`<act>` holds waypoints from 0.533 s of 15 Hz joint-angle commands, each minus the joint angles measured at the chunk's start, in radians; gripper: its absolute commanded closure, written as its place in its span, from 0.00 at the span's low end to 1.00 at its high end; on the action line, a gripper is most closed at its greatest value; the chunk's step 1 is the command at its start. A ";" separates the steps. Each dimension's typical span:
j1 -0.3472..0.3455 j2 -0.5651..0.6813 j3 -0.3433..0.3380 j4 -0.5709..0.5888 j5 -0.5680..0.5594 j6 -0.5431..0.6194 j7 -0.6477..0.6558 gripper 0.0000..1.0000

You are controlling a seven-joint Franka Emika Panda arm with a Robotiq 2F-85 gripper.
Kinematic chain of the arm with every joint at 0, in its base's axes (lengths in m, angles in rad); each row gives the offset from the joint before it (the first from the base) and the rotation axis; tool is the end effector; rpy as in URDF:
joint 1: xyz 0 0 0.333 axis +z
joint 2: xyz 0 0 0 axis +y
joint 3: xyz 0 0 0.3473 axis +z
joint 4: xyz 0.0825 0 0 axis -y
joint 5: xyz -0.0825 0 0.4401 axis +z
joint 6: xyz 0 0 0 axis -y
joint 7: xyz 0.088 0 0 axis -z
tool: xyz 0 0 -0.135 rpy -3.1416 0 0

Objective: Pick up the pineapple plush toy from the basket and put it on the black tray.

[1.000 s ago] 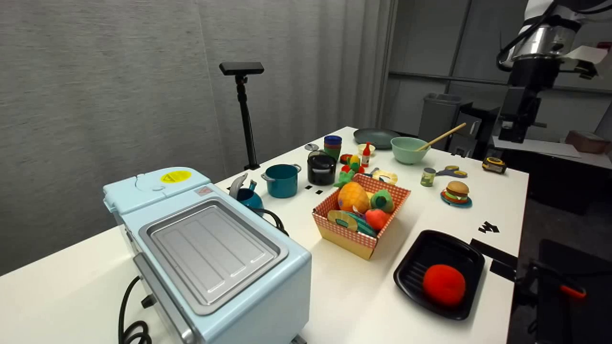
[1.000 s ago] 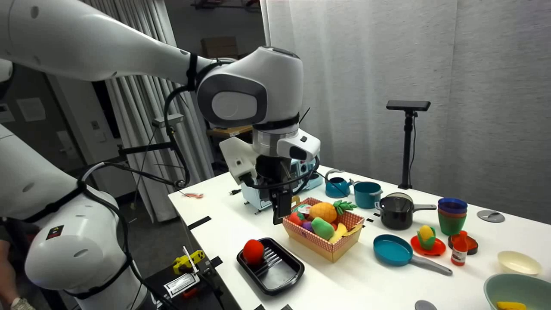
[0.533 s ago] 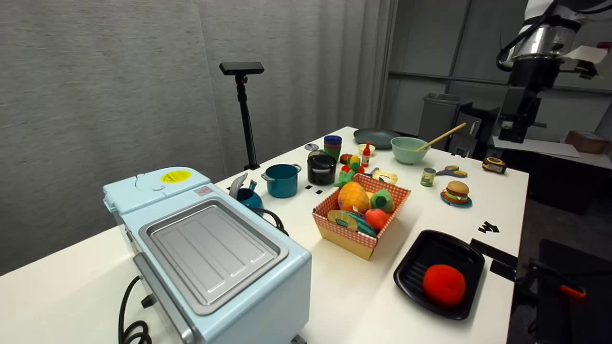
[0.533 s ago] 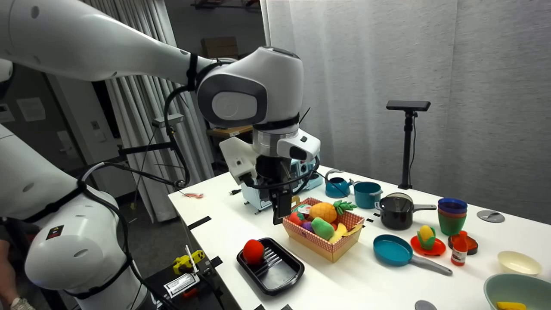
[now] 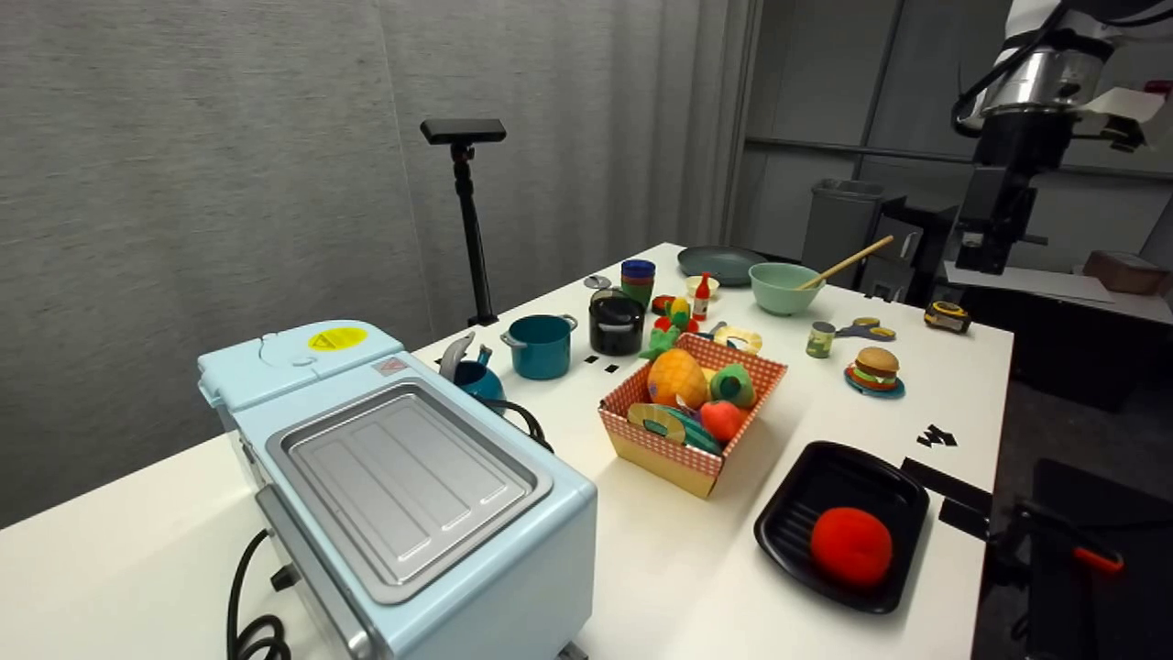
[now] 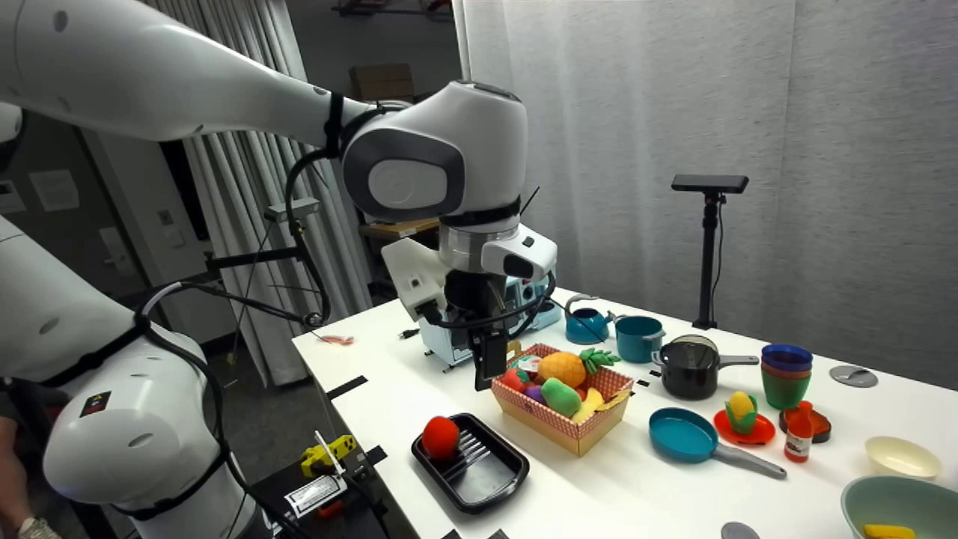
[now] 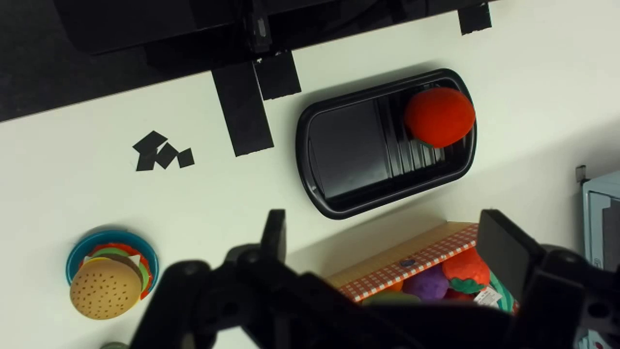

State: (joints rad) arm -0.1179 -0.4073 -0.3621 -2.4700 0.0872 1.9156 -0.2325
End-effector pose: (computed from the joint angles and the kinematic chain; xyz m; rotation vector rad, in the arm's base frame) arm 0.3903 -0.1898 0.3936 -2.8521 0.3506 0.1292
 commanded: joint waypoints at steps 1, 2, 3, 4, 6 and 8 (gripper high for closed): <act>-0.033 0.005 0.030 0.001 0.013 -0.003 -0.011 0.00; -0.033 0.005 0.030 0.001 0.013 -0.003 -0.011 0.00; -0.033 0.005 0.030 0.001 0.013 -0.003 -0.011 0.00; -0.033 0.005 0.030 0.001 0.013 -0.003 -0.011 0.00; -0.034 0.002 0.042 -0.004 0.004 0.001 -0.013 0.00; -0.031 -0.003 0.061 -0.014 -0.013 0.006 -0.017 0.00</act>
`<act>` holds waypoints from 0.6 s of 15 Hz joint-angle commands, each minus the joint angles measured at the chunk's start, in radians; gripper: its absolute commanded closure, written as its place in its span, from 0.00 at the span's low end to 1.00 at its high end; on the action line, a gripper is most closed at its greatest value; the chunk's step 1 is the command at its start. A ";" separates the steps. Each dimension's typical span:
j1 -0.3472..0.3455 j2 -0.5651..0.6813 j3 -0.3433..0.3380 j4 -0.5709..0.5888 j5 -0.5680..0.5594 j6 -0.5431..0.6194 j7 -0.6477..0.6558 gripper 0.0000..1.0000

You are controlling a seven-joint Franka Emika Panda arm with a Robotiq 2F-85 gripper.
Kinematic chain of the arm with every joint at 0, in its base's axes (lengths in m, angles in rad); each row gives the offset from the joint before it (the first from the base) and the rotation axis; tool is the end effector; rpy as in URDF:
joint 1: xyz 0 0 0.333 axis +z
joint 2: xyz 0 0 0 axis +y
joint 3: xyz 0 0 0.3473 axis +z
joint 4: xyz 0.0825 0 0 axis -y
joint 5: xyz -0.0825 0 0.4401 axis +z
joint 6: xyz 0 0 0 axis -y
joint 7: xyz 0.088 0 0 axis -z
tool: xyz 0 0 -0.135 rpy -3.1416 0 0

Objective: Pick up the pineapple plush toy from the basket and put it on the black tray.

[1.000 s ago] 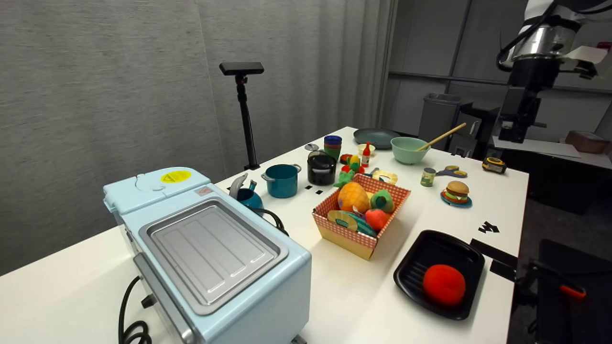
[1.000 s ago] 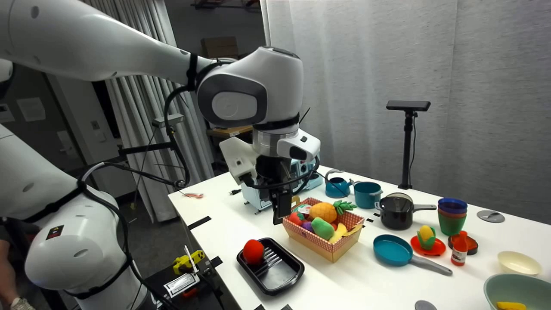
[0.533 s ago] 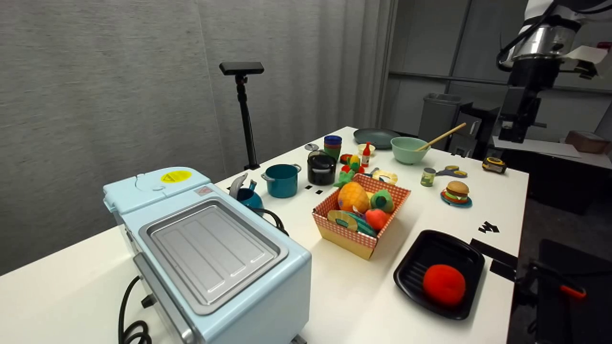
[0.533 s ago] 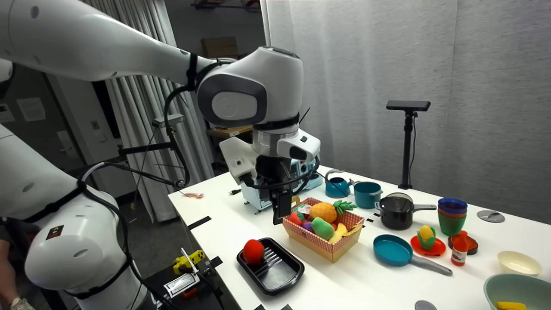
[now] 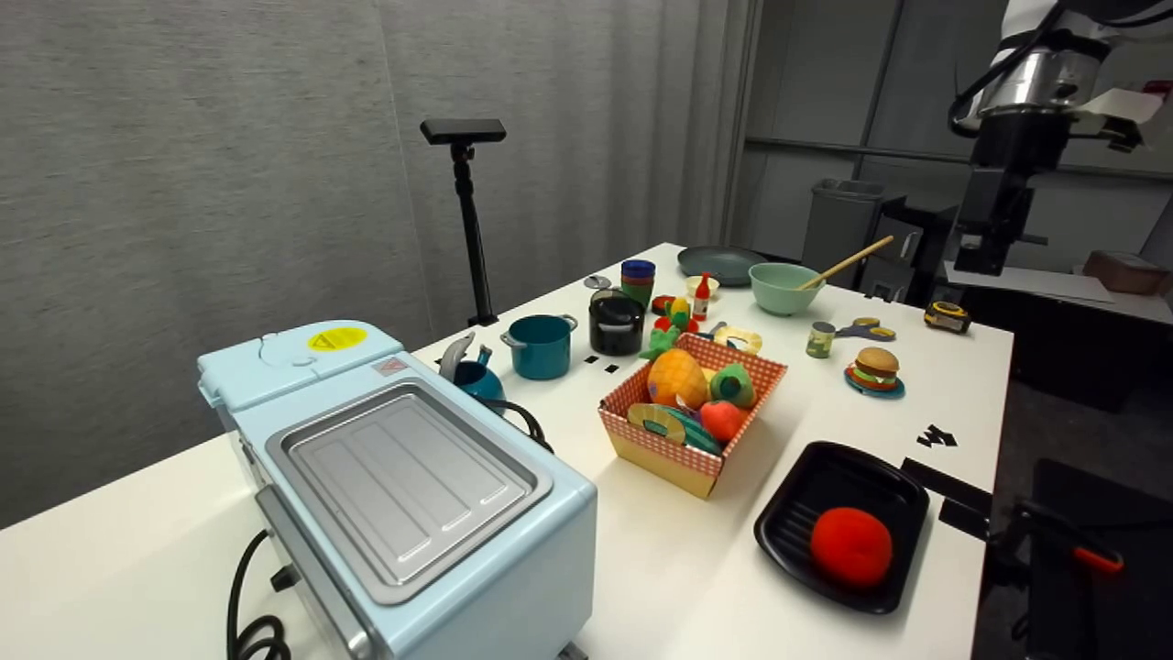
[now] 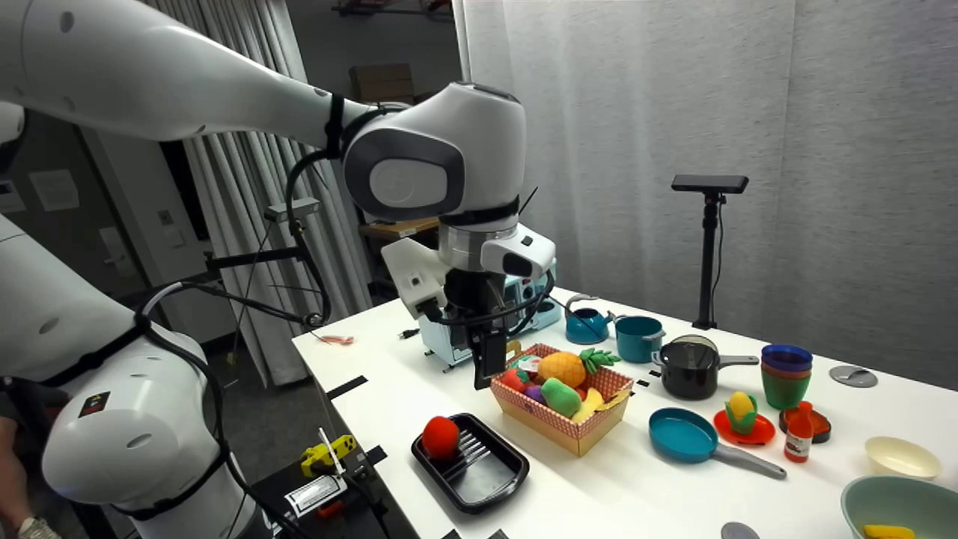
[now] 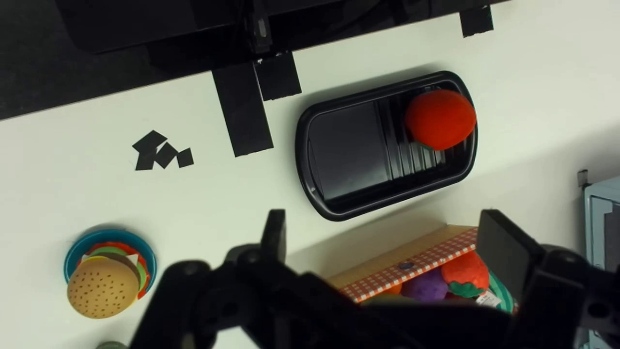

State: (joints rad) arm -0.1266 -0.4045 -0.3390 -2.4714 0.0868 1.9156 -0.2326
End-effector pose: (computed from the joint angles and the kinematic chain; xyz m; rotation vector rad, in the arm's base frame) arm 0.3926 -0.1842 0.3930 -2.8633 0.3345 0.1381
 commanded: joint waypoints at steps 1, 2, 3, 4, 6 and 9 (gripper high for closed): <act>-0.021 -0.008 0.049 -0.019 -0.022 0.012 -0.017 0.00; -0.019 -0.012 0.061 -0.026 -0.033 0.020 -0.014 0.00; -0.015 -0.014 0.074 -0.033 -0.044 0.023 -0.015 0.00; -0.012 -0.018 0.089 -0.041 -0.057 0.030 -0.014 0.00; -0.003 -0.027 0.122 -0.059 -0.091 0.050 -0.017 0.00; 0.019 -0.036 0.171 -0.081 -0.132 0.077 -0.021 0.00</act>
State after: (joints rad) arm -0.1221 -0.4087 -0.2052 -2.5169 -0.0068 1.9533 -0.2343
